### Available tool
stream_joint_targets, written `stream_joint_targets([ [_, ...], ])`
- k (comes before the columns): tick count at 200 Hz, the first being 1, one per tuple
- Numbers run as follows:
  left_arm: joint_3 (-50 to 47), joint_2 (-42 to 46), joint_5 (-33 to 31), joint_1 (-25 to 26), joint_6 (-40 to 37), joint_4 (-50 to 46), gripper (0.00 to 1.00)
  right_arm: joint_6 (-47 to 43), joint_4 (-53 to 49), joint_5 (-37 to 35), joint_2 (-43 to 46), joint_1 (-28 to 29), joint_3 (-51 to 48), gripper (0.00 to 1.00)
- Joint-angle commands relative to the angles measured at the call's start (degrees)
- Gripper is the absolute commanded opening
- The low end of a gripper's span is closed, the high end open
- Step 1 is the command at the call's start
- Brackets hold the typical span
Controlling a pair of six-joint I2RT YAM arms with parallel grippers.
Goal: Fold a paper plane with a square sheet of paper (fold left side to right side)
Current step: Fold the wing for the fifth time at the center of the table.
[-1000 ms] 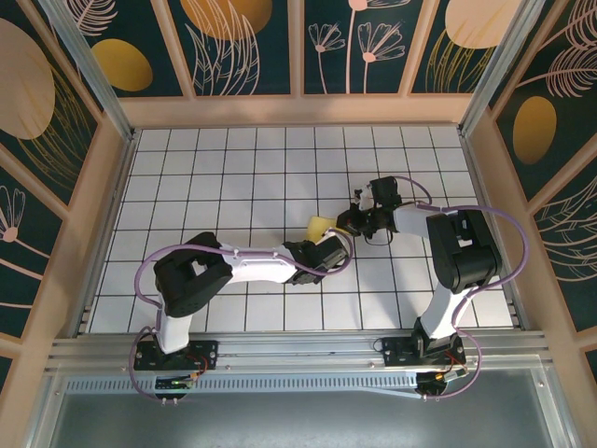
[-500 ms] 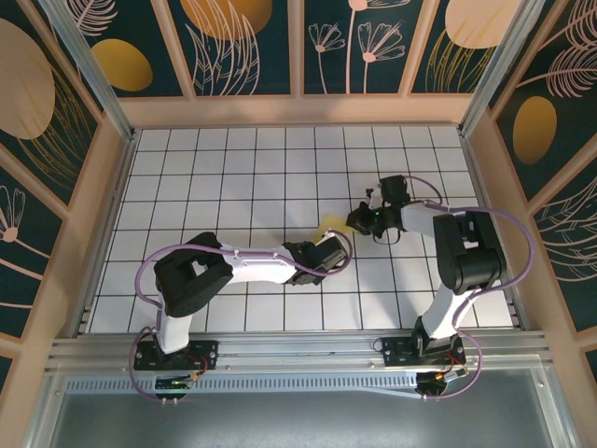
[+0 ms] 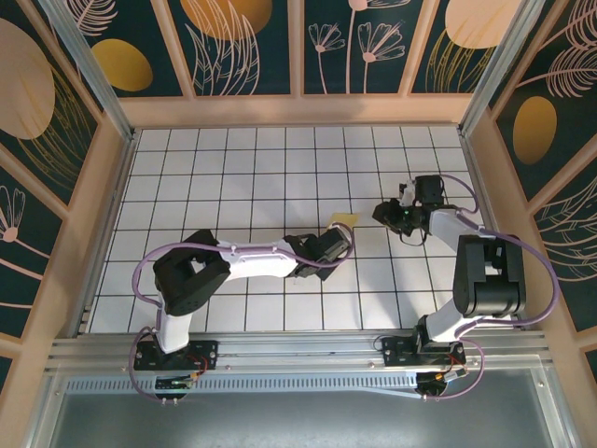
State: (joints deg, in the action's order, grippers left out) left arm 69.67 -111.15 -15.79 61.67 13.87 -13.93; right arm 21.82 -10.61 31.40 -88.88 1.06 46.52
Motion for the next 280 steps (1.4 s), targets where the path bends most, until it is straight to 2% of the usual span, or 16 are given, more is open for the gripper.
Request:
stream_joint_targets([
  [1, 1.8, -0.1, 7.5, -2.2, 2.1, -1.7, 0.00, -2.0, -0.5, 0.1, 2.9, -0.4, -1.4, 0.33],
  [24, 2.7, -1.6, 14.9, -4.2, 3.6, -1.9, 0.00, -2.0, 1.9, 1.8, 3.6, -0.4, -3.5, 0.34],
  [109, 2.5, -3.2, 27.1, -8.1, 9.3, 2.5, 0.00, -1.4, 9.8, 8.3, 5.3, -0.3, -9.4, 0.36],
  [161, 0.2, -3.2, 37.9, -11.6, 15.9, 8.8, 0.00, 0.8, 16.9, 10.4, 5.7, 0.9, -13.4, 0.37],
  [221, -1.4, -5.2, 44.3, -13.6, 21.6, 14.5, 0.00, 6.3, 27.4, 9.9, 1.9, 6.1, -15.0, 0.37],
  [280, -5.2, -4.6, 47.6, -15.5, 26.9, 21.5, 0.00, 8.0, 30.1, 8.0, -0.5, 7.8, -15.0, 0.34],
])
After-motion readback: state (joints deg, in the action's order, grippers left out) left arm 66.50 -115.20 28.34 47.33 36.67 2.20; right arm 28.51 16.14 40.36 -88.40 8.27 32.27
